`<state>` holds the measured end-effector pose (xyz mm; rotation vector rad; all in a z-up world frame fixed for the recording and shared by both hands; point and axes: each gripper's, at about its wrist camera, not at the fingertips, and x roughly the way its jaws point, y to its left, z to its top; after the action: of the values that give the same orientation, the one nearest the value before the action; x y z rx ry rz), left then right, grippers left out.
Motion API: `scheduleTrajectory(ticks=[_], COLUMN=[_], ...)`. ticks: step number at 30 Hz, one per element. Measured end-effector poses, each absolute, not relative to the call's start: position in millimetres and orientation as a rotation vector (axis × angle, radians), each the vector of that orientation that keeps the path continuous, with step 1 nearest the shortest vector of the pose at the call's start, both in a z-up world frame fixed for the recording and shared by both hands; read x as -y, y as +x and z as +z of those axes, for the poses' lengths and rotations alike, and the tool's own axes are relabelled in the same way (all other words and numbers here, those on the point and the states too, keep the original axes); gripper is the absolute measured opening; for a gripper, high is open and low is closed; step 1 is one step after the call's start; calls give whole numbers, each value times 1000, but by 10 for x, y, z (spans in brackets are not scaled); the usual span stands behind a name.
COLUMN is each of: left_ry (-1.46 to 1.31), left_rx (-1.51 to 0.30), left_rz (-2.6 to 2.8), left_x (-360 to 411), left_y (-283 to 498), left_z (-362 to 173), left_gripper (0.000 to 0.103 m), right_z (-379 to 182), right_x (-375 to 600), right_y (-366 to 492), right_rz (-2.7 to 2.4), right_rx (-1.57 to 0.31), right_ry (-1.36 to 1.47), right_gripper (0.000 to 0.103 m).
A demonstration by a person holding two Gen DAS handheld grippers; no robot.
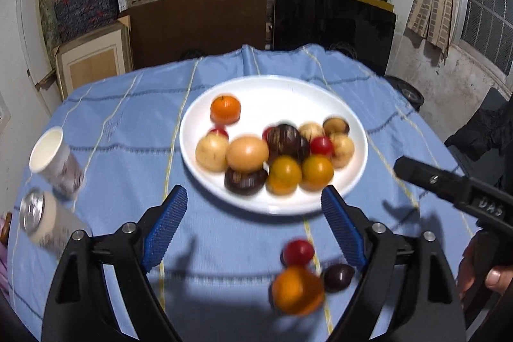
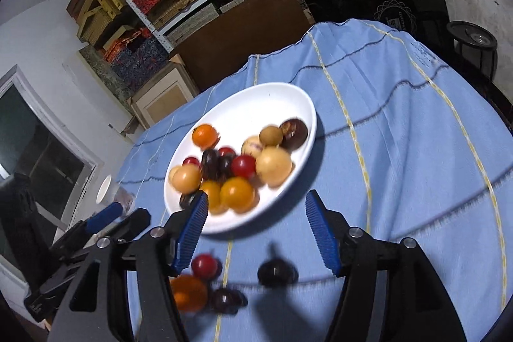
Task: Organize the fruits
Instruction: 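Move both grippers back and close the left gripper on the orange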
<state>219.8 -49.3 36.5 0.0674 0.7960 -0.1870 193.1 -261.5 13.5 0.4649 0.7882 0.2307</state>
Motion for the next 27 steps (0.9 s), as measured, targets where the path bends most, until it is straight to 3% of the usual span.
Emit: scheduleTrajectory(ticks=[1, 9, 27], left_ry=[69, 36, 101], left_rx=[-804, -862, -922], left_rz=[-186, -185, -181], left_x=[491, 423, 583], left_y=[2146, 1747, 1506], left_z=[329, 98, -245], left_gripper=[83, 83, 83], right_z=[139, 87, -272], right_x=[2599, 2526, 2507], right_y=[1869, 1389, 1178], right_rz=[225, 211, 238], right_rx=[-781, -762, -818], right_ry=[452, 381, 334], right_gripper=[74, 79, 79])
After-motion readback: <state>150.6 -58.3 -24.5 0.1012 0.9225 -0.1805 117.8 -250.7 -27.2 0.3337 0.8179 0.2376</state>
